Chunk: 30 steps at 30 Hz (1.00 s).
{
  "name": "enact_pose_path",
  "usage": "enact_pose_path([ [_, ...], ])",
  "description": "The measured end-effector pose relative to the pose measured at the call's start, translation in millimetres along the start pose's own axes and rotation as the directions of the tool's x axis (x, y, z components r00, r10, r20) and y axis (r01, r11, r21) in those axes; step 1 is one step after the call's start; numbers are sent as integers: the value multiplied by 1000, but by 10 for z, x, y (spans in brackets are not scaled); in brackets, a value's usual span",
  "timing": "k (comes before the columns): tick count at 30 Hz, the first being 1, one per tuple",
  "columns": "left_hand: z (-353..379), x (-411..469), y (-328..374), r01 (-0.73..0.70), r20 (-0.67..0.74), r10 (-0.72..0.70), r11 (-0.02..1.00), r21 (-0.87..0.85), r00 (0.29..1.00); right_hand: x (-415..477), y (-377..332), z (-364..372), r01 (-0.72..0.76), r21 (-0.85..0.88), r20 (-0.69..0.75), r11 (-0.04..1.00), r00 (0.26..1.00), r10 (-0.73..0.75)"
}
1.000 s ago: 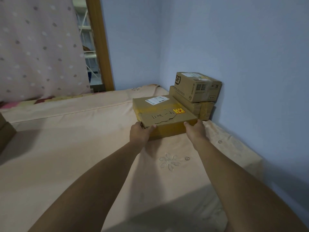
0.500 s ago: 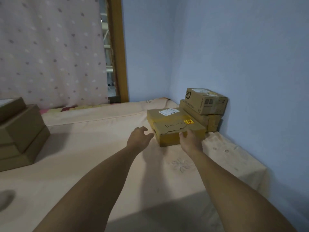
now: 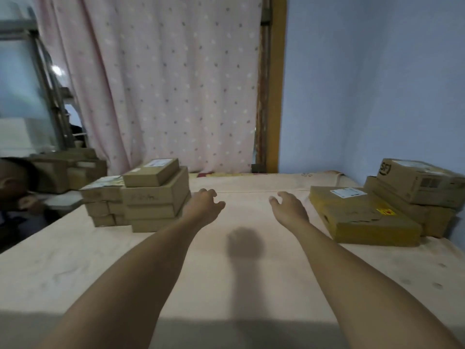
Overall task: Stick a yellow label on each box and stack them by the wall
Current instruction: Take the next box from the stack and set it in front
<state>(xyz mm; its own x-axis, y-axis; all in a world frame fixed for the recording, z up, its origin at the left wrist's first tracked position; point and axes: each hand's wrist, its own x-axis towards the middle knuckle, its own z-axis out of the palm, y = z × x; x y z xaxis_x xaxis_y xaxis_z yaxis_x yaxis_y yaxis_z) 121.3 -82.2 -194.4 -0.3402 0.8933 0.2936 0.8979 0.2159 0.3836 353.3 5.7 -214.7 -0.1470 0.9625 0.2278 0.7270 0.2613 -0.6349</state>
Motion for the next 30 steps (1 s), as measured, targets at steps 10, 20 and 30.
enact_pose_path([
  [10,-844,-56,-1591,241,-186,-242,970,-26,952,-116,-1506,992,213,70,144,975,965,-221],
  [20,-1091,345,-2128,314,-231,-374,913,-260,898,15,-2540,1511,329,133,191,935,917,-350],
  [30,-835,671,-2156,230,-153,-397,759,-609,905,199,-2705,1910,299,103,225,949,922,-316],
])
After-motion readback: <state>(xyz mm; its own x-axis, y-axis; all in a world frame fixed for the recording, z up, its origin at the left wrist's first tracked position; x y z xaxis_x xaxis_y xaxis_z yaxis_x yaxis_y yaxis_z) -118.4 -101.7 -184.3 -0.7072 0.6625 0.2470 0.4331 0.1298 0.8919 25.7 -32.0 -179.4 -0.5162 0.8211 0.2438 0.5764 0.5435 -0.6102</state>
